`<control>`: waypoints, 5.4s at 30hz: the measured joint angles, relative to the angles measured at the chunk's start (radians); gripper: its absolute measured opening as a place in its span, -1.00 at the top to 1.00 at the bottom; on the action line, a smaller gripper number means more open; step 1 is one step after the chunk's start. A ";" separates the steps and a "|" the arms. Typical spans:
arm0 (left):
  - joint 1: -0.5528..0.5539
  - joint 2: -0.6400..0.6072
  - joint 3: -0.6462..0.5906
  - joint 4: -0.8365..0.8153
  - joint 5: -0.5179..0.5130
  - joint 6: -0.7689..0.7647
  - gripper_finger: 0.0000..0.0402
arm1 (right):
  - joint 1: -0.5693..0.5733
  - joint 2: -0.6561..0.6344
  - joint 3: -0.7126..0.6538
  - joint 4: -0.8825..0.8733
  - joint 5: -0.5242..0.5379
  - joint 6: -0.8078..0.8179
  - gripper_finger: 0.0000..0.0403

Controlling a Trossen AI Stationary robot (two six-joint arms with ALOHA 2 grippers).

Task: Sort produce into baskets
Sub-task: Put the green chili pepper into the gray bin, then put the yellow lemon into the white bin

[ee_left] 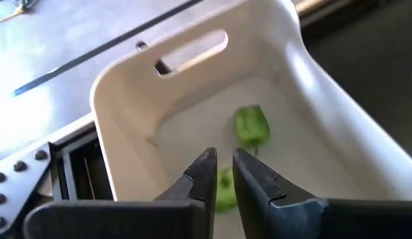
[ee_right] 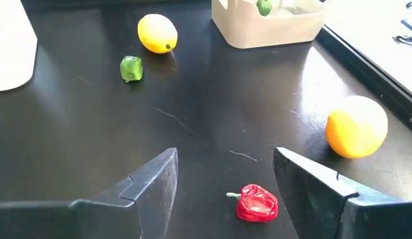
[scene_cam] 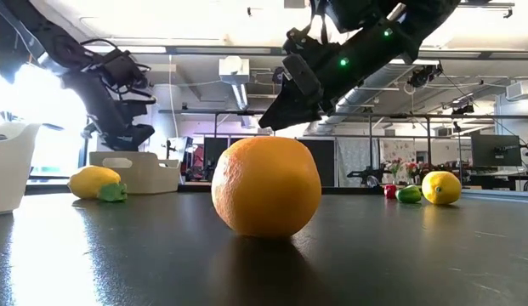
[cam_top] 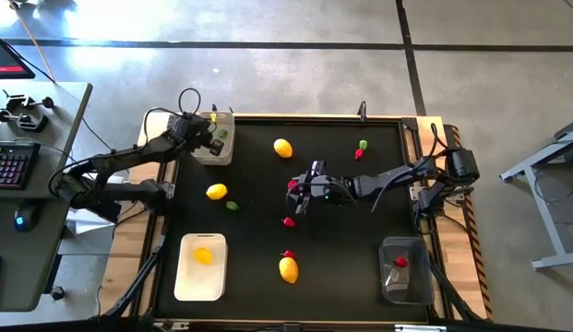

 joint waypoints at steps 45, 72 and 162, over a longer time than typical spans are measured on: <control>-0.516 -0.216 -0.351 0.763 0.314 0.080 1.00 | -0.159 0.101 0.020 0.075 0.092 0.201 -0.54; -0.536 -0.216 -0.351 0.731 0.311 0.072 1.00 | -0.361 0.358 0.442 -0.279 0.007 0.122 -0.60; -0.819 0.040 -0.217 0.719 0.181 -0.079 -0.13 | 0.061 0.354 0.476 -0.232 0.242 -0.572 0.37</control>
